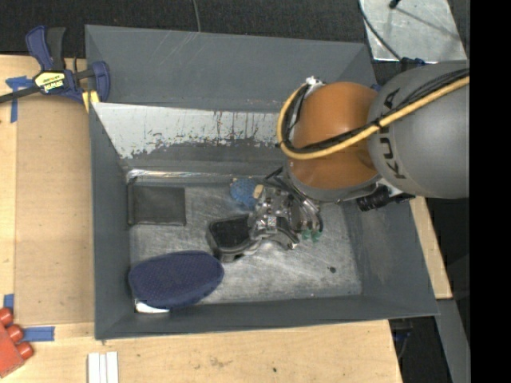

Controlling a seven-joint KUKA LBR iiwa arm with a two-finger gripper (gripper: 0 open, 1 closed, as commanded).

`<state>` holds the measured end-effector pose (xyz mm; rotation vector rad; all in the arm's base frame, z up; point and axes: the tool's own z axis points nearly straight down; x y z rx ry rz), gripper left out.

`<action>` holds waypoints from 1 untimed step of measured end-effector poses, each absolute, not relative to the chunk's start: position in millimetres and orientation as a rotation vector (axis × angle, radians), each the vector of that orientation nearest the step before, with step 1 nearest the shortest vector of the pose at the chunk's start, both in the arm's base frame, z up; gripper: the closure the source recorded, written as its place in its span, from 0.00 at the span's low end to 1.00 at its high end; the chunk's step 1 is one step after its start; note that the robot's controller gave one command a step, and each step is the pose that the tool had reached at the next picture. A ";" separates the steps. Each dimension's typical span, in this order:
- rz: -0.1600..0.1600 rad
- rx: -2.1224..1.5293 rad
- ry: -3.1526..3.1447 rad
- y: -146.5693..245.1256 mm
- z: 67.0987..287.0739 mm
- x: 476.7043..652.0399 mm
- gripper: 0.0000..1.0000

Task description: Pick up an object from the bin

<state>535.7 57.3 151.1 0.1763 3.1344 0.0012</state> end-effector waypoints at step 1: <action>0.001 0.177 3.134 57.2 151.1 535.7 0.00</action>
Offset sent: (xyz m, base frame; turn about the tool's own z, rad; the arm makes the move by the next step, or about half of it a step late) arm 0.0000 0.0000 0.0000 0.0000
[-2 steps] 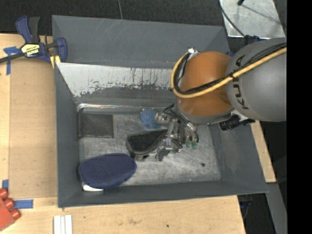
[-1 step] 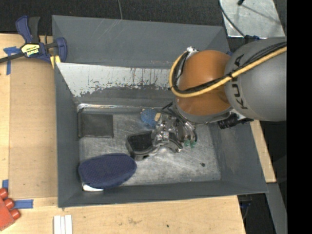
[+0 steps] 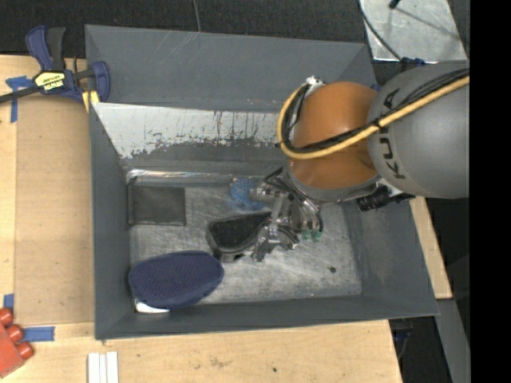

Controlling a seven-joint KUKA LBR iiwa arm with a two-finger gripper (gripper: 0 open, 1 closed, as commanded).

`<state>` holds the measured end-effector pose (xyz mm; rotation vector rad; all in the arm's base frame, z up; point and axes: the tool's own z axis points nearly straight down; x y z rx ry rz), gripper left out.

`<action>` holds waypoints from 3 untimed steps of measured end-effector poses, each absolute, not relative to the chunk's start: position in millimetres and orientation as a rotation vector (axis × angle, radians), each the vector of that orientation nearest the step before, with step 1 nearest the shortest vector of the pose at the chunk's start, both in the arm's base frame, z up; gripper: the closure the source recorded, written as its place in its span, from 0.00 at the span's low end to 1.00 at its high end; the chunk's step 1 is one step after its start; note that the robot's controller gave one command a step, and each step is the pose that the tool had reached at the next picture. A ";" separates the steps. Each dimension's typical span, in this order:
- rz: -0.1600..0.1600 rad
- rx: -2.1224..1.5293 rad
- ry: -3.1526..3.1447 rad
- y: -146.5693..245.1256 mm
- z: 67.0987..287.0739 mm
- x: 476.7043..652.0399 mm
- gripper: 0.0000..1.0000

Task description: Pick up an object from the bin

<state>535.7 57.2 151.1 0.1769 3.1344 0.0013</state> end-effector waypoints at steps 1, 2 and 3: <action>0.002 0.022 3.142 67.1 94.1 570.2 0.00; 0.001 0.021 3.158 67.4 93.6 568.4 1.00; -0.001 -0.166 3.132 62.2 218.7 579.3 1.00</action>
Offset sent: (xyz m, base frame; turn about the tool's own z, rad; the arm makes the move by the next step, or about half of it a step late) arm 0.0428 0.0124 -0.0811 -0.1103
